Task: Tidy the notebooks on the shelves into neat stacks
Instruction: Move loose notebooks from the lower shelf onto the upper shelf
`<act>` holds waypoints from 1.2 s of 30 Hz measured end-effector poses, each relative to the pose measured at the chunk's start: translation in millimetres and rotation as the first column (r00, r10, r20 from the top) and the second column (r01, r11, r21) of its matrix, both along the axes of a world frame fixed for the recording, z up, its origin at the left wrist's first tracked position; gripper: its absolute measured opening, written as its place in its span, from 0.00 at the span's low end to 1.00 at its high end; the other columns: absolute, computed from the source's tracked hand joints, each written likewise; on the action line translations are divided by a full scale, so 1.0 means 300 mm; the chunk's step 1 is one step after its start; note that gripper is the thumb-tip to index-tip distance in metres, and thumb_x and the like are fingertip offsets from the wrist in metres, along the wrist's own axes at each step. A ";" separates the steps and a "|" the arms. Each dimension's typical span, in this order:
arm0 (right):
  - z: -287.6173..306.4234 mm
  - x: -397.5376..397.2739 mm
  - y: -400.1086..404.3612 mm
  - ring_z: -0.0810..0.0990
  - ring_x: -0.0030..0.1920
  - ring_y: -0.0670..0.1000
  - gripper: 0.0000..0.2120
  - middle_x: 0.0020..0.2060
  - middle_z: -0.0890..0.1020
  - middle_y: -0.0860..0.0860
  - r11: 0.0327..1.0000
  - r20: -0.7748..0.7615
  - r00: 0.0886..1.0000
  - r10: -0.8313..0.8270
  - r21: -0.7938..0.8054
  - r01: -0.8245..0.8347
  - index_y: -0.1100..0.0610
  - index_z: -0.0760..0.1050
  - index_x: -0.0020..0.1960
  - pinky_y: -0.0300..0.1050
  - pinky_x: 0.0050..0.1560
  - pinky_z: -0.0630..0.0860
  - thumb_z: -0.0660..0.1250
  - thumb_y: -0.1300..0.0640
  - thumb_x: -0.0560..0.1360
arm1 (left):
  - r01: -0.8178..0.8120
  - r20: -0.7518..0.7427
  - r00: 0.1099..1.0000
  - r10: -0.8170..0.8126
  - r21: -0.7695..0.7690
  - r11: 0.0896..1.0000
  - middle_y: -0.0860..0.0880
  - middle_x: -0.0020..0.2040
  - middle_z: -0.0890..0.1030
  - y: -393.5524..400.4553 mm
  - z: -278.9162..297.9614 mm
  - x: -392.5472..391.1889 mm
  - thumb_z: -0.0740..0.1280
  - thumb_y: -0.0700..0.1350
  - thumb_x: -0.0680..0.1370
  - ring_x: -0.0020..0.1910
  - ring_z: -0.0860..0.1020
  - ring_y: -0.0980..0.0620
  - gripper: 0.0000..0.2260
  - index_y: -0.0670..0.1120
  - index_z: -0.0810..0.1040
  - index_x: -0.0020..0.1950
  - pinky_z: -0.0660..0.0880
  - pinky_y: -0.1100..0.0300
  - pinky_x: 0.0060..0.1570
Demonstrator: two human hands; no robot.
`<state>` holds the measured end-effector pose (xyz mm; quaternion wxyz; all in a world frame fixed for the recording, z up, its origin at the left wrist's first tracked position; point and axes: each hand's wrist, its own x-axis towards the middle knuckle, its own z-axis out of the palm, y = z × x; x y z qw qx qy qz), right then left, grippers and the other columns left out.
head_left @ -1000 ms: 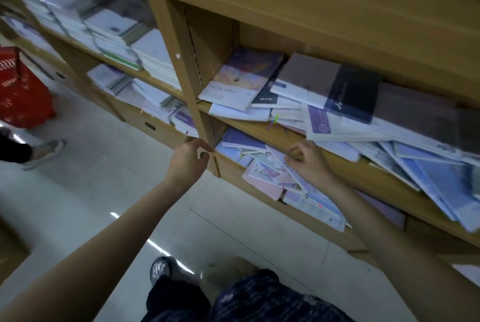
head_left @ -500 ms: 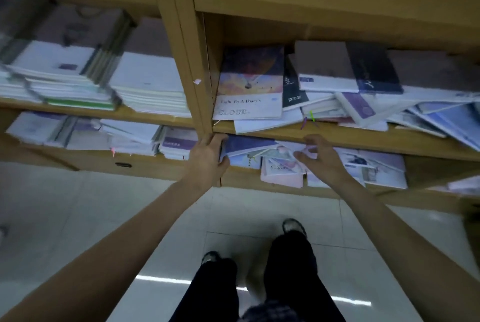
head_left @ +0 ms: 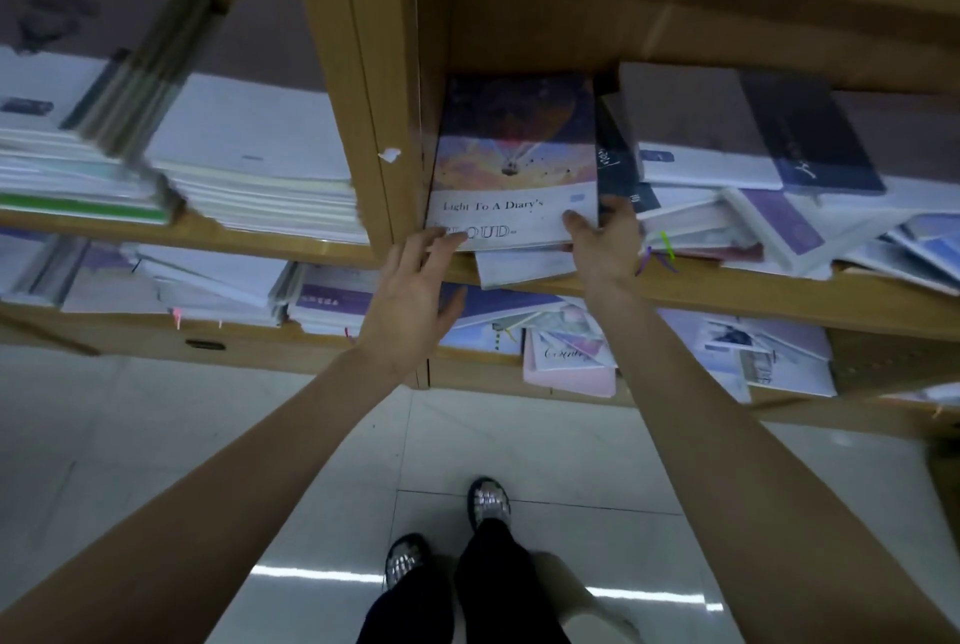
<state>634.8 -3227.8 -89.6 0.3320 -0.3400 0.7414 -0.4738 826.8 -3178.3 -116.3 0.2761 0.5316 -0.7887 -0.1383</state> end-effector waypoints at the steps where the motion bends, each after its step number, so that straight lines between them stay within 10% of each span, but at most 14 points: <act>1: -0.002 -0.011 0.009 0.80 0.47 0.60 0.12 0.43 0.78 0.51 0.999 -0.054 0.998 0.024 -0.024 -0.026 0.62 0.70 0.57 0.58 0.52 0.77 0.66 0.64 0.75 | 0.001 -0.025 1.000 -0.002 -0.024 1.000 0.38 0.59 0.74 -0.008 -0.008 -0.011 0.58 0.48 0.74 0.54 0.73 0.39 0.21 0.42 0.72 0.64 0.71 0.49 0.54; 7: -0.017 -0.132 0.211 0.77 0.43 0.50 0.13 0.47 0.76 0.52 0.983 0.055 0.982 0.181 -0.051 -0.178 0.63 0.65 0.59 0.40 0.37 0.78 0.62 0.68 0.77 | -0.102 -0.202 0.973 0.111 0.057 0.993 0.39 0.58 0.74 0.015 -0.035 -0.071 0.60 0.52 0.76 0.56 0.73 0.40 0.20 0.42 0.75 0.62 0.71 0.49 0.56; 11: -0.080 -0.212 0.292 0.75 0.60 0.55 0.19 0.60 0.76 0.57 0.868 0.147 0.870 0.472 0.096 -0.487 0.63 0.66 0.65 0.50 0.55 0.77 0.65 0.67 0.76 | -0.154 -0.490 0.799 0.348 0.392 0.907 0.40 0.61 0.73 0.040 -0.122 -0.066 0.68 0.55 0.71 0.58 0.72 0.50 0.26 0.43 0.70 0.63 0.73 0.53 0.56; 15: -0.205 -0.292 0.368 0.75 0.60 0.57 0.22 0.61 0.76 0.58 0.718 0.177 0.769 0.615 0.278 -0.638 0.58 0.67 0.65 0.47 0.50 0.79 0.68 0.67 0.73 | 0.099 -0.687 0.635 0.355 0.527 0.844 0.43 0.58 0.76 0.066 -0.191 -0.072 0.72 0.39 0.69 0.49 0.78 0.57 0.30 0.40 0.63 0.67 0.77 0.62 0.48; 19: -0.355 -0.325 0.341 0.79 0.49 0.52 0.16 0.57 0.79 0.59 0.750 0.151 0.786 0.599 0.238 -0.617 0.61 0.73 0.61 0.34 0.44 0.78 0.67 0.67 0.74 | 0.000 -0.601 0.719 0.349 0.502 0.865 0.44 0.56 0.75 0.211 -0.399 -0.148 0.68 0.31 0.73 0.49 0.75 0.59 0.29 0.43 0.59 0.70 0.72 0.72 0.49; 24: -0.704 -0.434 0.345 0.79 0.52 0.58 0.12 0.51 0.79 0.58 0.732 -0.020 0.739 0.673 0.159 -0.662 0.68 0.75 0.58 0.49 0.53 0.75 0.65 0.71 0.74 | -0.201 -0.473 0.761 0.444 0.479 0.854 0.35 0.55 0.75 0.257 -0.701 -0.288 0.66 0.29 0.74 0.43 0.75 0.63 0.24 0.30 0.61 0.68 0.67 0.80 0.38; 28: -0.931 -0.576 0.315 0.77 0.43 0.42 0.12 0.49 0.79 0.56 0.727 -0.070 0.725 0.685 0.132 -0.674 0.68 0.74 0.58 0.33 0.43 0.71 0.65 0.69 0.75 | -0.073 -0.505 0.816 0.281 0.392 0.917 0.57 0.49 0.79 0.204 -0.909 -0.413 0.63 0.23 0.73 0.39 0.76 0.70 0.35 0.46 0.55 0.74 0.71 0.76 0.39; 30: -1.006 -0.622 0.266 0.75 0.33 0.32 0.11 0.42 0.79 0.51 0.733 -0.053 0.731 0.680 0.085 -0.675 0.66 0.74 0.57 0.33 0.40 0.71 0.65 0.68 0.75 | -0.115 -0.439 0.834 0.335 0.455 0.883 0.48 0.47 0.75 0.152 -0.965 -0.455 0.64 0.26 0.74 0.38 0.75 0.66 0.32 0.37 0.54 0.74 0.70 0.76 0.35; 36: -1.096 -0.711 0.185 0.77 0.33 0.43 0.04 0.39 0.80 0.57 0.732 -0.077 0.734 0.675 -0.055 -0.679 0.60 0.75 0.46 0.43 0.41 0.72 0.64 0.66 0.77 | -0.143 -0.338 0.861 0.381 0.558 0.817 0.50 0.32 0.73 0.059 -1.066 -0.547 0.69 0.37 0.75 0.22 0.74 0.62 0.27 0.43 0.63 0.71 0.69 0.70 0.24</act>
